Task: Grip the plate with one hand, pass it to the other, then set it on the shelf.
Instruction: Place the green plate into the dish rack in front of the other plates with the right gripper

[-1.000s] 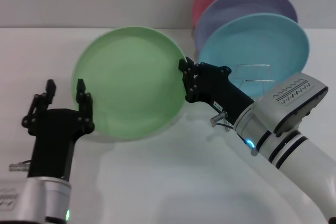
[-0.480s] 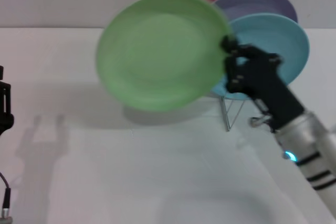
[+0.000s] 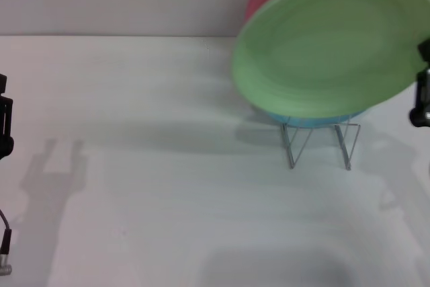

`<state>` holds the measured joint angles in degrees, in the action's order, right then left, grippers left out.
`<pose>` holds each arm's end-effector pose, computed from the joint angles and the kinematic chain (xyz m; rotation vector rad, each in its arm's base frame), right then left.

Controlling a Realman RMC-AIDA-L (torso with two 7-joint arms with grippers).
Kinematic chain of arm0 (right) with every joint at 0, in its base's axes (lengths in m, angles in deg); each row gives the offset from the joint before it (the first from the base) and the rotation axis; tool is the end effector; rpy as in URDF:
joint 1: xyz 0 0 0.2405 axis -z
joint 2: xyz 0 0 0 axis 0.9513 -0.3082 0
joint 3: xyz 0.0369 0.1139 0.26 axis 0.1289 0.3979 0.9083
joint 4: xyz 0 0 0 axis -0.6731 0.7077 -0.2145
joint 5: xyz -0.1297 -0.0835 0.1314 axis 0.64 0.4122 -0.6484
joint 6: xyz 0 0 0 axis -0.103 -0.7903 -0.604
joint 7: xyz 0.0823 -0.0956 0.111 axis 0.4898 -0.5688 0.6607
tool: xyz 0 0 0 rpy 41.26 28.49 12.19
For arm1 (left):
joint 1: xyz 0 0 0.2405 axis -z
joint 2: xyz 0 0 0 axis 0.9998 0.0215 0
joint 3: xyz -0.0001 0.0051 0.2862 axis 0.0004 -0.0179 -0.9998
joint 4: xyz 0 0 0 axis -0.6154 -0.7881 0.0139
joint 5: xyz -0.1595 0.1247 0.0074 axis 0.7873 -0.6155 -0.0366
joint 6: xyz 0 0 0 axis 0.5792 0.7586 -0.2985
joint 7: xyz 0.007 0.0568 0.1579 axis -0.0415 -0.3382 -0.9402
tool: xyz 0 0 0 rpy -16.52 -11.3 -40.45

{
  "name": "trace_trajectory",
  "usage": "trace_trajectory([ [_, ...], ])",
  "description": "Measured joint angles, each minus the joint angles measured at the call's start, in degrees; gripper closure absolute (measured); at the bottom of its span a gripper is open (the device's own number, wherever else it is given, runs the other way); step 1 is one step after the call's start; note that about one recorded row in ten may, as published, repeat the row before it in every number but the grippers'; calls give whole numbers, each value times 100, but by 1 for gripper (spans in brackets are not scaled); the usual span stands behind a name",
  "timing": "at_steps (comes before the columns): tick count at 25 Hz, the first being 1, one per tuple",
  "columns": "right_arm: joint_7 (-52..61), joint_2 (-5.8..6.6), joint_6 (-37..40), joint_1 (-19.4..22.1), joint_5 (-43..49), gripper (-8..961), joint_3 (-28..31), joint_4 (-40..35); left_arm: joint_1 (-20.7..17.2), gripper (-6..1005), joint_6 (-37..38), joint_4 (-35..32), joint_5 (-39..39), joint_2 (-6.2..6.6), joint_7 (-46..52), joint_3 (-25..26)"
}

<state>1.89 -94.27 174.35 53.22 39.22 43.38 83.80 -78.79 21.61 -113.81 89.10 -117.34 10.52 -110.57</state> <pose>0.2769 0.2737 -0.0127 -1.5317 0.0650 1.0883 -0.3009 0.2447 -0.0171 -1.3326 -0.5918 -1.3185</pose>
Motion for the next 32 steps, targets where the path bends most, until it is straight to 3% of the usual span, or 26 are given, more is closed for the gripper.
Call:
trace_trajectory([
  [7, -159, -11, 90, 7, -5, 934, 209, -639, 27, 486, -261, 68, 4, -6, 303, 0],
  [11, -603, -8, 37, -36, 0, 934, 207, -714, 61, 485, -293, 70, 9, -17, 357, 0],
  [32, -650, 2, -624, -86, 218, 933, 63, -1401, 130, 475, -267, 41, 8, -24, 523, 0],
])
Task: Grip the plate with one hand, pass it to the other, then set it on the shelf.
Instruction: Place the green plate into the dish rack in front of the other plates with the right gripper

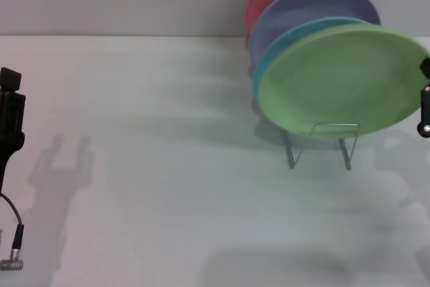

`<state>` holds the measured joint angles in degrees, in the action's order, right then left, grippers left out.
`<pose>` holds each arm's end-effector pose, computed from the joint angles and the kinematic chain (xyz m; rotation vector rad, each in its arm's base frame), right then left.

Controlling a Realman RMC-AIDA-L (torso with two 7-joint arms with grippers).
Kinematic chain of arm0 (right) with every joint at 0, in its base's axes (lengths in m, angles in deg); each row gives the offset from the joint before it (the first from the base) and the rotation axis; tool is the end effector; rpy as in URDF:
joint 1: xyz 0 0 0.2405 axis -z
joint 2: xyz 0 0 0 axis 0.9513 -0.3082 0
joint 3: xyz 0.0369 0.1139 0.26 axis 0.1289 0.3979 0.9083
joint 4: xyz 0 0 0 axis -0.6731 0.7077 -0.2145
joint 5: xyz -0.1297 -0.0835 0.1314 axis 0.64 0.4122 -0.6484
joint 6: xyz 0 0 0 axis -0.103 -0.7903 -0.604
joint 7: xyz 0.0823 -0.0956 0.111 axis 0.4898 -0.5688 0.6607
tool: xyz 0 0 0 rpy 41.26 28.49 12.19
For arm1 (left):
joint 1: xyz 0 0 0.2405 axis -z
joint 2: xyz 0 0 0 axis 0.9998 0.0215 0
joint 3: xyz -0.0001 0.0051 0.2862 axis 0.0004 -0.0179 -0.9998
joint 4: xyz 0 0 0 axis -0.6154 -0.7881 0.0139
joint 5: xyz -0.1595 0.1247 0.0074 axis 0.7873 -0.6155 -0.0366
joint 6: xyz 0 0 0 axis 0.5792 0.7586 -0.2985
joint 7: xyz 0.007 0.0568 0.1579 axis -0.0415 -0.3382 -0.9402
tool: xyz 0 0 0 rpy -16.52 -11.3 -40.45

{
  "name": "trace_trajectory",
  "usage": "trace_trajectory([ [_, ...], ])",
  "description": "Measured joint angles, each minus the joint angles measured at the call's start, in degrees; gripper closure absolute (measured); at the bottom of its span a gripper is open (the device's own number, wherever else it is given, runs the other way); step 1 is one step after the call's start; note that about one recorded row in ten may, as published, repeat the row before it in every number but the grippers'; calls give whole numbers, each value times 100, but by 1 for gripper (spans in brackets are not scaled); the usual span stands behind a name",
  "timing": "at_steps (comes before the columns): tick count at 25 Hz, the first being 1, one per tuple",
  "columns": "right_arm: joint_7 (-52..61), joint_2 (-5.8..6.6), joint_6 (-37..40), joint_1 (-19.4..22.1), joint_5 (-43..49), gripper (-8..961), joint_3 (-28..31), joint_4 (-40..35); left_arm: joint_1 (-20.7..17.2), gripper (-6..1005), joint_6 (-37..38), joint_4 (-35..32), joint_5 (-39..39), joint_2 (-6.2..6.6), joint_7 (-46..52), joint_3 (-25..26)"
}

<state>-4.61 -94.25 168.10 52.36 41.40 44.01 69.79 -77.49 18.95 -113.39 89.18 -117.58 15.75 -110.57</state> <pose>0.3176 0.2887 -0.0018 -1.6483 -0.1252 0.7048 -0.2996 0.2543 -0.0240 -1.3495 -0.6854 -1.3720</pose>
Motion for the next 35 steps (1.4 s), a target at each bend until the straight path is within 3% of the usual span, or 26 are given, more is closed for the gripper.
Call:
trace_trajectory([
  [29, -165, -22, -964, -2, 24, 932, -181, 70, 17, 472, 51, 11, -56, -4, 205, -27],
  [35, -159, -19, -878, 20, 14, 787, -177, 146, 28, 472, 69, 10, -62, 5, 207, -11],
])
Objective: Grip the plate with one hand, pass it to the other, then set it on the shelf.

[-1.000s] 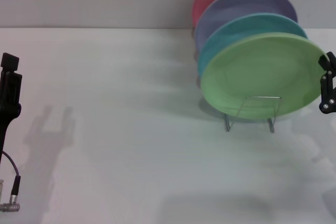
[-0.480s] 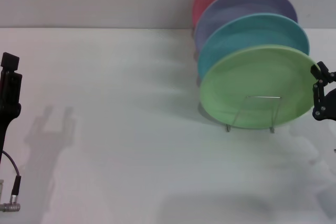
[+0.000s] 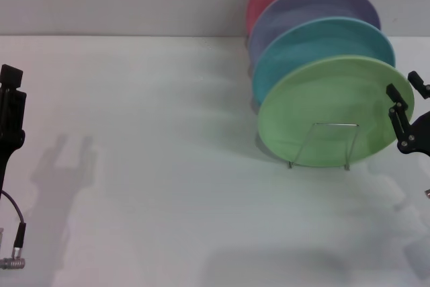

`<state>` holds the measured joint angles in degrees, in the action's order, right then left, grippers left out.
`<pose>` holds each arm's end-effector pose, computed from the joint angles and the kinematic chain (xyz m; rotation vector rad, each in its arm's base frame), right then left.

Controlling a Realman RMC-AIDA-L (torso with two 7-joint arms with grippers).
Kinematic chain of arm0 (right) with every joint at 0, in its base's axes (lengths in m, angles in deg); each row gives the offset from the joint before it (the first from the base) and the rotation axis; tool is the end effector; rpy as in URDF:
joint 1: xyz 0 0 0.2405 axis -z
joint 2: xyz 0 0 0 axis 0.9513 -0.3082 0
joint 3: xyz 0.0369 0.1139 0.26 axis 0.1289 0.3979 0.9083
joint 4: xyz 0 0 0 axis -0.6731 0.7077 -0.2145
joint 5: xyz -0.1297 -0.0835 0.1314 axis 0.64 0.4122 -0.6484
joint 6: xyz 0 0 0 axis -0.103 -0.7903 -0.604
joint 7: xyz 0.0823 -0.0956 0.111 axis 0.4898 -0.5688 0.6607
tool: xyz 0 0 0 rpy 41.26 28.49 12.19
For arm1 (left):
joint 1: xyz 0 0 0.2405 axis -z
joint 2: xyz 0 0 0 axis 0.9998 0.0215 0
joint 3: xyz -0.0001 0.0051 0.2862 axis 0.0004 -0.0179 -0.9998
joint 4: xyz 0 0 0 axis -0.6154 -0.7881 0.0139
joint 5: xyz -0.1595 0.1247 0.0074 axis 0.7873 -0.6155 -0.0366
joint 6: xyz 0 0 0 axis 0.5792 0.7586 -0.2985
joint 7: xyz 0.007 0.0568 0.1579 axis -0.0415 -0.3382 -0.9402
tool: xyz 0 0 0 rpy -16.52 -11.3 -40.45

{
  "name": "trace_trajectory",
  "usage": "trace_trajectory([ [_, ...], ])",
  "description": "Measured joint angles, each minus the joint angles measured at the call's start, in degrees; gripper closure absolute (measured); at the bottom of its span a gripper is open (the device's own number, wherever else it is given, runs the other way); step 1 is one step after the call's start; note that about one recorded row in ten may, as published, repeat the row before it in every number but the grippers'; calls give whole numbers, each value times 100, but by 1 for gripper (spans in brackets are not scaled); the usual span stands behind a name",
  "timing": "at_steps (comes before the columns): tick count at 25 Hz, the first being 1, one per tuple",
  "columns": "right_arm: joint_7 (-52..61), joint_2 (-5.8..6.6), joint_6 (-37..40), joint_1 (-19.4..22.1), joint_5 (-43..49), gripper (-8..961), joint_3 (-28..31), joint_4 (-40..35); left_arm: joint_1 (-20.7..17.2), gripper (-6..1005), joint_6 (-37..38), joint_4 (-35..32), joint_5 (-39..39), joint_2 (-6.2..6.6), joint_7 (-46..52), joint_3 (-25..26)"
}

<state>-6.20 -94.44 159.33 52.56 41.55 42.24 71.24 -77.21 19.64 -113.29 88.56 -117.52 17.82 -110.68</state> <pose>0.3321 0.2945 -0.0243 -1.7415 -0.0405 0.5889 -0.2963 0.2545 -0.0234 -1.3546 -0.6965 -1.4150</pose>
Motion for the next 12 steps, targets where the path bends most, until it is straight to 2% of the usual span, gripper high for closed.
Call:
trace_trajectory([
  [3, 12, -4, 32, 20, -10, 665, 23, 24, 2, 471, 34, -6, -5, 0, 0, 2],
  [7, 263, -4, 349, 114, -22, 666, 123, 34, 10, 471, 80, -4, -32, -1, 0, 4],
  [9, 847, 6, 1055, 314, -26, 666, 281, 20, 18, 471, 96, 12, -62, 0, -18, 9],
  [10, 847, 6, 1055, 314, -26, 666, 281, 20, 18, 470, 96, 12, -62, 0, -18, 9],
  [12, 1463, 17, 1609, 486, -31, 667, 577, -8, 65, 470, 116, 120, -74, 6, -73, 11],
])
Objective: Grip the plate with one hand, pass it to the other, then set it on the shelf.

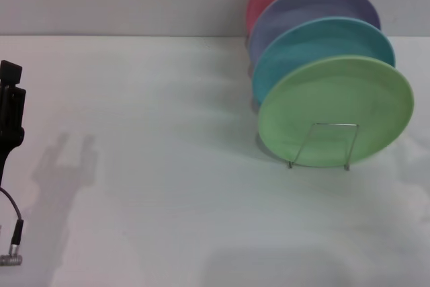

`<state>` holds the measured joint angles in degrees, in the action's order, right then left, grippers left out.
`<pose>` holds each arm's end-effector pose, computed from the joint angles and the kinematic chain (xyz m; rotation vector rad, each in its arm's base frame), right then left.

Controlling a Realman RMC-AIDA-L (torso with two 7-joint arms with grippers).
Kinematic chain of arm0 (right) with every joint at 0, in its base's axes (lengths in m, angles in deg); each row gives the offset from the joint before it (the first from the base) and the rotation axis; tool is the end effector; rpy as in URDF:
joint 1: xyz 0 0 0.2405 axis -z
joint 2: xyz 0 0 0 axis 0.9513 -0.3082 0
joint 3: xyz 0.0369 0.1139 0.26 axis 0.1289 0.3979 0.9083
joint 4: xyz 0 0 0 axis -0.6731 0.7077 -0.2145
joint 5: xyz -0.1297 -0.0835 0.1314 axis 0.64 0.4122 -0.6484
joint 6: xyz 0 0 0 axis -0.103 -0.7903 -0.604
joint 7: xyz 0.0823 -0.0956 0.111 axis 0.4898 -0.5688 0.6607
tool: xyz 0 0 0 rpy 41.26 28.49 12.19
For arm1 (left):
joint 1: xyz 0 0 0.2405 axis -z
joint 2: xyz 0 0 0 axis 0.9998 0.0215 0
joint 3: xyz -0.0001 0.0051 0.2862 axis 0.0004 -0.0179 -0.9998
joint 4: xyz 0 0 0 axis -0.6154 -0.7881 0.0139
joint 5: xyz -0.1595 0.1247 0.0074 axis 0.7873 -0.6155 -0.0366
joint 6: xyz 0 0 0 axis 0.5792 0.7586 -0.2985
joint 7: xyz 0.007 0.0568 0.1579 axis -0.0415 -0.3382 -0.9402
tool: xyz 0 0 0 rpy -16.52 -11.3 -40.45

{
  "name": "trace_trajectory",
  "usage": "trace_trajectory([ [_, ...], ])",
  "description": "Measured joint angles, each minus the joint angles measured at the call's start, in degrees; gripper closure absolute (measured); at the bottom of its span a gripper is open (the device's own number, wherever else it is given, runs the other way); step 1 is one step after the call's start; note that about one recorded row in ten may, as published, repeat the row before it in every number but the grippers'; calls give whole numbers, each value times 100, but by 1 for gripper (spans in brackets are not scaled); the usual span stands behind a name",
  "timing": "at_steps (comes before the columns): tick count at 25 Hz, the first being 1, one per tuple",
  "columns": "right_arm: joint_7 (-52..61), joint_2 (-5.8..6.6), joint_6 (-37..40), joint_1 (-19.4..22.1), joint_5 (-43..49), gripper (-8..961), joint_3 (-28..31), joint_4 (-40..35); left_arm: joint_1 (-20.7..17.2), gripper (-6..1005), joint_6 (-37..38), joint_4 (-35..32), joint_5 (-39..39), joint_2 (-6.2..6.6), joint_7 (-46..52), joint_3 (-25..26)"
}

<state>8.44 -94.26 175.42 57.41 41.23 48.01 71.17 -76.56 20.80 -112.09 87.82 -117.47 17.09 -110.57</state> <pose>0.3275 0.2534 0.0165 -1.5409 0.0674 0.9182 -0.2941 0.2562 -0.0203 -1.3743 -0.6486 -1.4127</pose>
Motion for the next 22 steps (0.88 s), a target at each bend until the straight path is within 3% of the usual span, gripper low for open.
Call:
trace_trajectory([
  [2, 955, 4, 585, 208, -6, 667, 720, -58, 96, 470, 4, 193, 0, -2, -20, 0],
  [3, 955, 4, 585, 208, -6, 659, 720, -58, 96, 470, 4, 193, 0, -2, -20, 0],
  [7, 2401, 23, 474, 271, -8, 626, 1787, -483, 248, 469, -124, 456, 0, -10, -415, 60],
  [11, 3060, 66, 20, 143, -8, 593, 1971, -875, 484, 469, -706, 690, 0, 2, -1616, 246],
  [15, 3297, 100, -540, 0, -80, 560, 2280, -1021, 696, 332, -1332, 971, 3, 8, -1745, 591],
  [17, 2979, 41, -751, -87, -337, 544, 2406, -1027, 785, 263, -1636, 1062, 9, 9, -1725, 724],
  [22, 2836, 14, -850, -199, -452, 358, 2443, -934, 915, 171, -2209, 1092, 8, 6, -1722, 1018],
])
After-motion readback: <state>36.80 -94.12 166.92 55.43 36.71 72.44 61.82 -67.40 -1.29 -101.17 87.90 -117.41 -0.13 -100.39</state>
